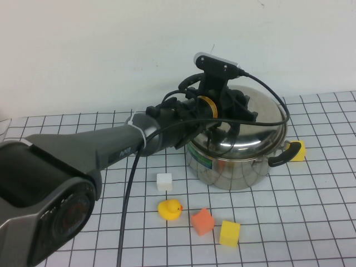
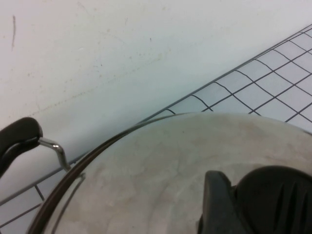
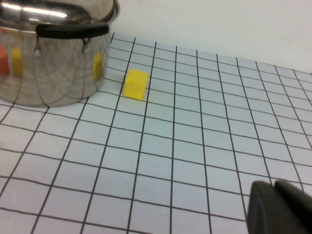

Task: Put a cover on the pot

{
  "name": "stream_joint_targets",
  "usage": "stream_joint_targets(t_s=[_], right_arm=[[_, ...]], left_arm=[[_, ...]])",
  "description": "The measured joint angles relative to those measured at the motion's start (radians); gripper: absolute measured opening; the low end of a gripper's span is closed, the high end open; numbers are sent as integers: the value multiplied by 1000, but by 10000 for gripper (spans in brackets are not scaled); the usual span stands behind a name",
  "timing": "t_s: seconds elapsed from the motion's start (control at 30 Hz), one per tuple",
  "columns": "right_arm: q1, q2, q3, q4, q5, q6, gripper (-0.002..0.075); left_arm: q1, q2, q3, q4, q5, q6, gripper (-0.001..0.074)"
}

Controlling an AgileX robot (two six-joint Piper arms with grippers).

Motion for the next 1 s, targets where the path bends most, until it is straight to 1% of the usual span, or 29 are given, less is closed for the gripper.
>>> stream_joint_targets(t_s=[0.13, 0.17, 0.27, 0.33, 0.37, 0.5, 0.6, 0.7, 0.8, 0.87, 0.93, 0.97, 1.0], right_arm=[[0, 0, 0, 0, 0, 0, 9], [0, 0, 0, 0, 0, 0, 9], [0, 0, 0, 0, 0, 0, 9], [0, 0, 0, 0, 0, 0, 9], [0, 0, 0, 0, 0, 0, 9], [0, 0, 0, 0, 0, 0, 9], [0, 0, 0, 0, 0, 0, 9], [0, 0, 0, 0, 0, 0, 9], [0, 0, 0, 0, 0, 0, 9], [0, 0, 0, 0, 0, 0, 9], [0, 0, 0, 0, 0, 0, 9], [0, 0, 0, 0, 0, 0, 9], [0, 0, 0, 0, 0, 0, 9]], left_arm=[[0, 0, 0, 5, -11, -2, 323], [0, 0, 0, 5, -11, -2, 342], [0, -11, 0, 7, 10, -4, 488], [0, -31, 0, 7, 37, -6, 548], [0, -44, 0, 7, 51, -6, 564], [2, -110, 0, 7, 105, 1, 572], [3, -189, 0, 7, 144, 16, 554], [3, -281, 0, 12, 197, 46, 520], [3, -388, 0, 50, 268, 57, 440], [3, -470, 0, 85, 324, 57, 329], [3, -545, 0, 121, 378, 57, 174], [3, -585, 0, 137, 402, 57, 114], [3, -625, 0, 147, 420, 57, 81]])
